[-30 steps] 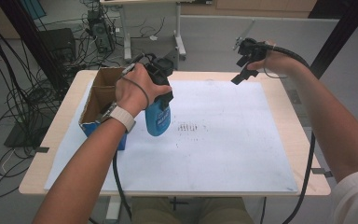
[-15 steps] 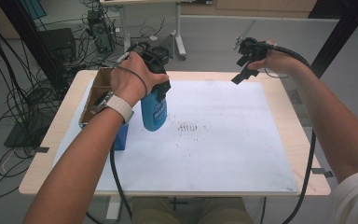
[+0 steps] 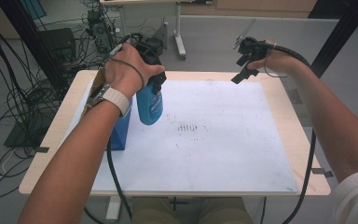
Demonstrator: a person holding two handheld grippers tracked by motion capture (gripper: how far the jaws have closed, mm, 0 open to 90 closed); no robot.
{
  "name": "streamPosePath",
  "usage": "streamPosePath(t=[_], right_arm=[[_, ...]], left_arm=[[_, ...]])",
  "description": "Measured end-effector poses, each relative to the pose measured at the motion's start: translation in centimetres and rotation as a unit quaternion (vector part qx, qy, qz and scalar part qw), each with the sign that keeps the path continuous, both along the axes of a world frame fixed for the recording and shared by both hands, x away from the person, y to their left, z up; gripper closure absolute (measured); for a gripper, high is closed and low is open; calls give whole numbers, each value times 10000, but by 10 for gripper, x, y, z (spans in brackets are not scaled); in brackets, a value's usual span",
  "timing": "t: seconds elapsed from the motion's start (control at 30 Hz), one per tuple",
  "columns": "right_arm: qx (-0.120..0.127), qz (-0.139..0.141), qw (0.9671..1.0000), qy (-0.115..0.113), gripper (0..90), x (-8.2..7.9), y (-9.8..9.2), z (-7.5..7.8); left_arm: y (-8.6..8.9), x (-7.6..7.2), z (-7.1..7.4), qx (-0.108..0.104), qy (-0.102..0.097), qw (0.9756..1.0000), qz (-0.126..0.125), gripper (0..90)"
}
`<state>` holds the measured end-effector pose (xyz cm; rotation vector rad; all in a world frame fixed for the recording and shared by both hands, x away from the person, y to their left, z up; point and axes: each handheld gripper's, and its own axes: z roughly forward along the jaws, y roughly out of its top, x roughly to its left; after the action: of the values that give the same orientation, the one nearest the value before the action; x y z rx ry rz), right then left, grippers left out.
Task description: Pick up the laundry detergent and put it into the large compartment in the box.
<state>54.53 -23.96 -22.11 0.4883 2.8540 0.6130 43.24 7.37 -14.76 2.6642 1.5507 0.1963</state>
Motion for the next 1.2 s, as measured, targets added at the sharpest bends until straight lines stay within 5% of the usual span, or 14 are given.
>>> streamPosePath(t=[1.2], right_arm=[[64, 33, 10000, -23, 98, -1, 5, 4]], left_arm=[[21, 3, 48, -62, -94, 9977, 662, 378]])
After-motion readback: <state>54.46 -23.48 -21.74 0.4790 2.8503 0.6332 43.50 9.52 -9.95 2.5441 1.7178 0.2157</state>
